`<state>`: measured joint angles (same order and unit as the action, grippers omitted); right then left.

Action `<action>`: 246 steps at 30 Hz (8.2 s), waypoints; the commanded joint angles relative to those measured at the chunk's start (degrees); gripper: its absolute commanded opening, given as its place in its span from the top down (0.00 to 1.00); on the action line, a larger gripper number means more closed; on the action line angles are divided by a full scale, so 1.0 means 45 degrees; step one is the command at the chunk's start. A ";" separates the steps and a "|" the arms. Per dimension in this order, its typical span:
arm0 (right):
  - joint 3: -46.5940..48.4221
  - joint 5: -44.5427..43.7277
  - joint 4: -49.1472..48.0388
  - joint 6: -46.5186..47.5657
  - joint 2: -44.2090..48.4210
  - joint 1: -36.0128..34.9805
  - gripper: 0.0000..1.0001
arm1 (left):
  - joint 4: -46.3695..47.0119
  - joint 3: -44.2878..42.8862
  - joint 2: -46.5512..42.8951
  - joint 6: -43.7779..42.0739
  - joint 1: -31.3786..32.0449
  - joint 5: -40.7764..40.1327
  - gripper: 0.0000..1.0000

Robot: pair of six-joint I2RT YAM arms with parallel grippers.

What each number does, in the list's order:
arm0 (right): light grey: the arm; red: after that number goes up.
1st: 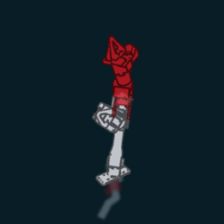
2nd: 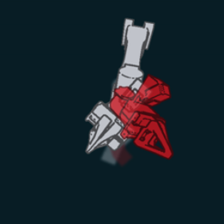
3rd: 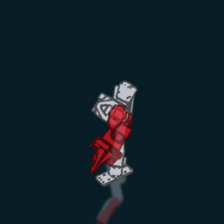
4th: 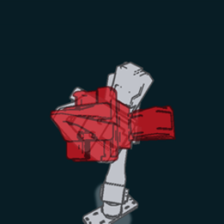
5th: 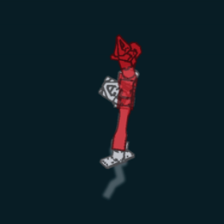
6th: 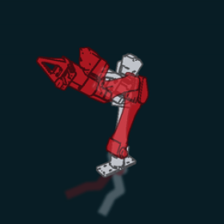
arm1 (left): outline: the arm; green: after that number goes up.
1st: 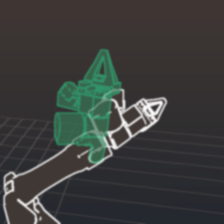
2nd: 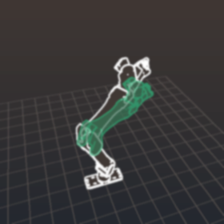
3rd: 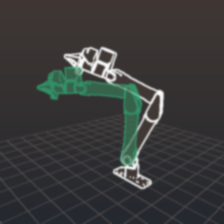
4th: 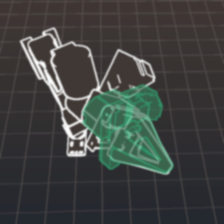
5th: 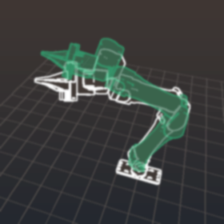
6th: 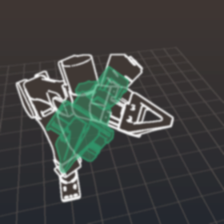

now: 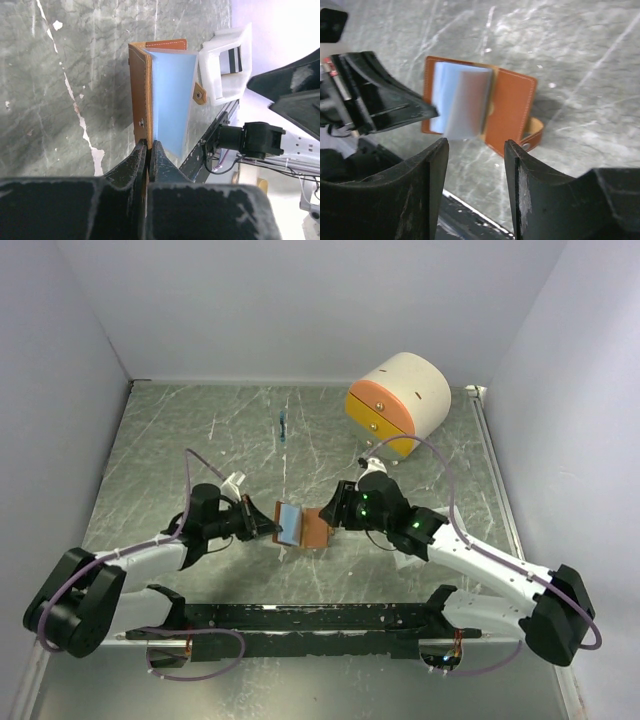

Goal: Put the credit cards into the card holder
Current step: Open the card holder at the center of the board.

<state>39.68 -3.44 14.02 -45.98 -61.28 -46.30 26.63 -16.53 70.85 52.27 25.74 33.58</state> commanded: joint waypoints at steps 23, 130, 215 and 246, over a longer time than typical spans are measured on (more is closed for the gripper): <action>0.2278 0.0510 -0.2099 -0.0793 -0.6028 -0.1976 0.56 | -0.2416 0.0468 -0.1812 -0.0498 0.0774 -0.1342 0.93; 0.1092 0.1381 -0.3738 0.0217 -0.7475 -0.2083 0.84 | -0.3683 -0.0793 -0.1671 -0.1143 0.0804 -0.1405 0.93; 0.3041 -0.1400 -0.1007 0.0129 -0.7131 -0.4731 0.87 | -0.5991 -0.0170 -0.4006 -0.0687 0.0804 -0.2802 0.93; 0.3749 -0.1710 -0.0643 -0.0321 -0.6729 -0.4912 0.56 | -0.5957 -0.0160 -0.3997 -0.0639 0.0792 -0.2814 0.93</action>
<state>54.50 -11.35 13.10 -48.80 -89.56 -67.92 -0.38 -16.01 53.49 49.71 29.06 21.12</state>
